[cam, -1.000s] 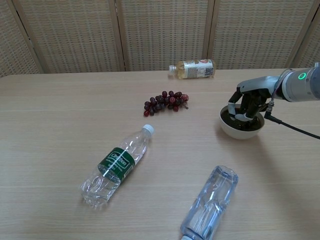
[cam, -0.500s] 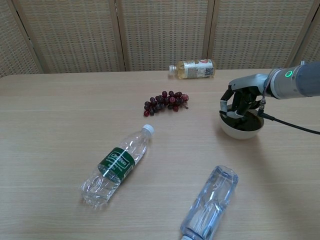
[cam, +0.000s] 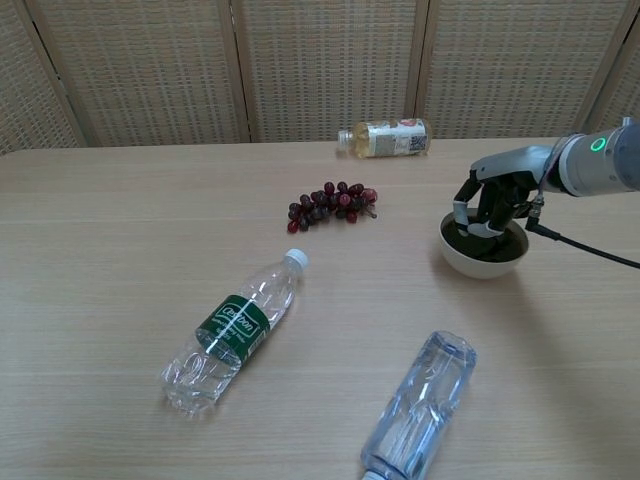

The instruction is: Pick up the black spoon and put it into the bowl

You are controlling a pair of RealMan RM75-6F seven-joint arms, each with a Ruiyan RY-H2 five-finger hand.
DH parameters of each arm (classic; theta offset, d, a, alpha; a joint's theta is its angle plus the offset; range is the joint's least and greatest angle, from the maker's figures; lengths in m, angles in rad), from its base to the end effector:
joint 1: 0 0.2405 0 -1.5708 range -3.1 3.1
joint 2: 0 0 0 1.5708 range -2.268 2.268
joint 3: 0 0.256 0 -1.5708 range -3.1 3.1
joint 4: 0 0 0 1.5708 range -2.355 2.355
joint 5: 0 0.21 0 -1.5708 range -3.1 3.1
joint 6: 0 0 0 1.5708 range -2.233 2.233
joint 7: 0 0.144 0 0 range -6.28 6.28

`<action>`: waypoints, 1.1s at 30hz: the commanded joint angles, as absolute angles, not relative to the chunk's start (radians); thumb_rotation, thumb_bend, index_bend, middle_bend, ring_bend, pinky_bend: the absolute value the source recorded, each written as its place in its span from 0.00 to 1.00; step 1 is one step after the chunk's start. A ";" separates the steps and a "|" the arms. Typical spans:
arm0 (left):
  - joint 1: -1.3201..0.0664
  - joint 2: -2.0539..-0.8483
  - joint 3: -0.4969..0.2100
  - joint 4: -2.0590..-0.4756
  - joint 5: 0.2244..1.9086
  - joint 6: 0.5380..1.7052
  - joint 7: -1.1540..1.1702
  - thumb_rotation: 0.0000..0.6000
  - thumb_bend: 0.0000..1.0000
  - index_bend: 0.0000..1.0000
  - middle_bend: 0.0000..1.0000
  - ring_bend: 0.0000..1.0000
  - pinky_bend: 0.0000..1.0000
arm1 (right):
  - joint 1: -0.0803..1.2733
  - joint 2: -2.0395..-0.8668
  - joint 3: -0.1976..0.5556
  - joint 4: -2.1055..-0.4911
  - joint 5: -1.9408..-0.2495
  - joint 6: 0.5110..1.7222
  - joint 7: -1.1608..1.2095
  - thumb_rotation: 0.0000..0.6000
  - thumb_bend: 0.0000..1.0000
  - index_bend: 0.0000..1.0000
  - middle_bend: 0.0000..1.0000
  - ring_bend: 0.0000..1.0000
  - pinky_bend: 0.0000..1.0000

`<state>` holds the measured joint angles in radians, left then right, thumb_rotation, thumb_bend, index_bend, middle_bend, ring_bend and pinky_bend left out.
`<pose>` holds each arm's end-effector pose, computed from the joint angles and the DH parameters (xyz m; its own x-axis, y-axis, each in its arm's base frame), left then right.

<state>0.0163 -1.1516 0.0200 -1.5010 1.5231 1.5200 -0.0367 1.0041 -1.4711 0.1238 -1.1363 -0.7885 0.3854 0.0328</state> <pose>-0.3453 0.1337 0.1535 0.4327 0.0760 0.8984 0.8970 0.0635 -0.4374 -0.1850 -0.4296 -0.0032 0.2597 -0.6196 0.7407 -0.9628 -0.1070 0.2481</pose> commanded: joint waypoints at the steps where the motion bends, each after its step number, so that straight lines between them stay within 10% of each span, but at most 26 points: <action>1: 0.018 -1.151 0.020 -1.503 1.522 1.522 -0.034 1.00 0.26 0.00 0.00 0.00 0.00 | 1.014 -1.483 0.124 -1.110 -0.782 0.372 0.037 1.00 0.74 0.72 0.97 0.98 1.00; 25: 0.026 -1.149 0.020 -1.502 1.527 1.532 -0.040 1.00 0.26 0.00 0.00 0.00 0.00 | 1.006 -1.462 0.129 -1.168 -0.838 0.385 0.071 1.00 0.73 0.72 0.97 0.98 1.00; 33: 0.024 -1.145 0.019 -1.510 1.536 1.537 -0.037 1.00 0.26 0.00 0.00 0.00 0.00 | 0.971 -1.425 0.129 -1.242 -0.861 0.462 0.064 1.00 0.12 0.45 0.98 0.98 1.00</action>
<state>0.0237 -1.1456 0.0193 -1.5098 1.5354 1.5370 -0.0368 0.9792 -1.4323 0.1287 -1.2289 -0.8574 0.4487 0.0664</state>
